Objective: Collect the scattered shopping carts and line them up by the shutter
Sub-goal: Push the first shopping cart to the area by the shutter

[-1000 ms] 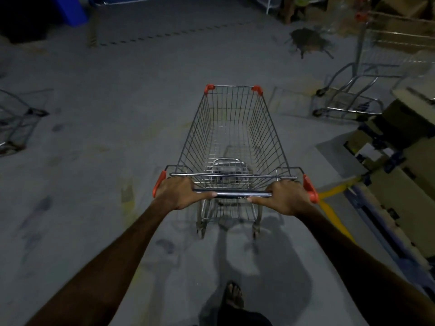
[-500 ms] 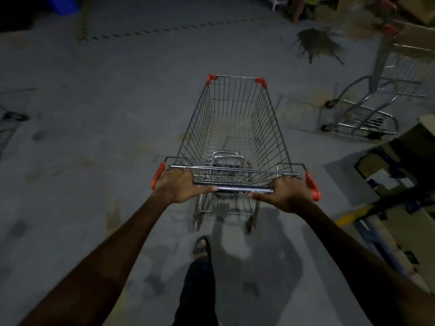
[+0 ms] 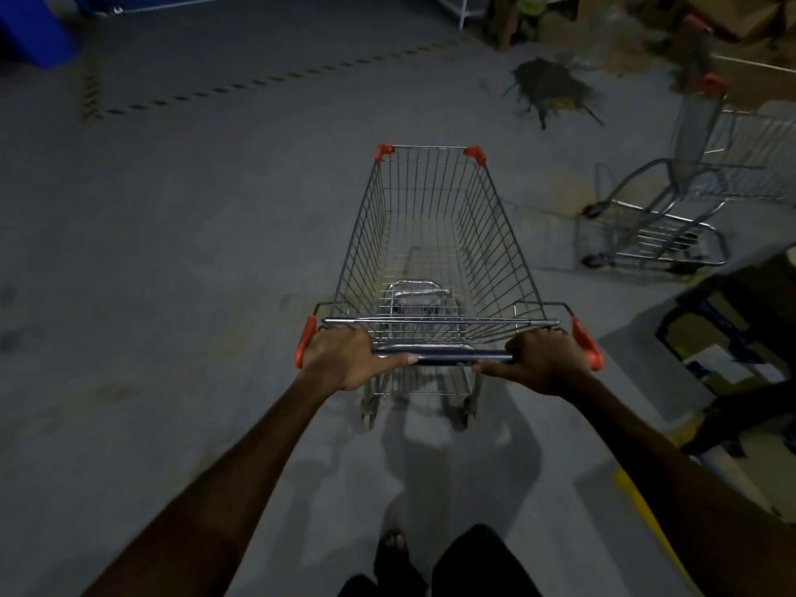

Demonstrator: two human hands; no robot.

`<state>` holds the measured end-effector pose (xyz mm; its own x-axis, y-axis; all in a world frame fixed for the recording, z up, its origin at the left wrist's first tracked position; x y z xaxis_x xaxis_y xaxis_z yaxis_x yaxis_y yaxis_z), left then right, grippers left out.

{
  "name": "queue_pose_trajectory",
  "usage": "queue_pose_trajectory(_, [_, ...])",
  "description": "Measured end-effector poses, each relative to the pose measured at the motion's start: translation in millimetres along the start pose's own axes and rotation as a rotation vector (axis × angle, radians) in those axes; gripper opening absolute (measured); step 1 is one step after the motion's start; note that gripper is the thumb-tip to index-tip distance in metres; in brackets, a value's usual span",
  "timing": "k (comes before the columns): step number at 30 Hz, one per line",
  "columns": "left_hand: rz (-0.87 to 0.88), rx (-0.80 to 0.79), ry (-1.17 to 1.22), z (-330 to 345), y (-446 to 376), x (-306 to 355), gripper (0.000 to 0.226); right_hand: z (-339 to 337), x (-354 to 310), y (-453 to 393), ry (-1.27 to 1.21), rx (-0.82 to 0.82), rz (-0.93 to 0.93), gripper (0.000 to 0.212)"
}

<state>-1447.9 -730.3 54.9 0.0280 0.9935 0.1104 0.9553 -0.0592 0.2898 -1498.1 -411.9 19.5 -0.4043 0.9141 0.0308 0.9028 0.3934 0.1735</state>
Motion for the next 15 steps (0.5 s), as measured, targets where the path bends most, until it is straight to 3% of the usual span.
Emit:
queue_pose_trajectory(5, [-0.009,-0.002,-0.029,-26,-106,-17,0.109,-13,33,-97,-0.015,-0.004,0.03,0.099])
queue_pose_trajectory(9, [0.011,0.006,-0.012,-45,-198,-27,0.099,-24,65,-179,-0.022,0.036,0.031,0.095])
queue_pose_trajectory(15, [-0.026,0.01,-0.061,-83,-337,-34,0.108,-46,120,-310,-0.02,0.059,0.022,0.111])
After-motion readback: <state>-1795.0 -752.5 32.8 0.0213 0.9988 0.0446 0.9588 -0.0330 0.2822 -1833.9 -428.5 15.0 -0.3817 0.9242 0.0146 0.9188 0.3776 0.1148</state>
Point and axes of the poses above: each hand's wrist, its own y-axis away from the middle knuckle, its own z-axis out of the palm, x = y × z, the point moved 1 cm from there along -y, towards the middle knuckle, and after that the axes turned 2 degrees about x, right-handed, at the moved point
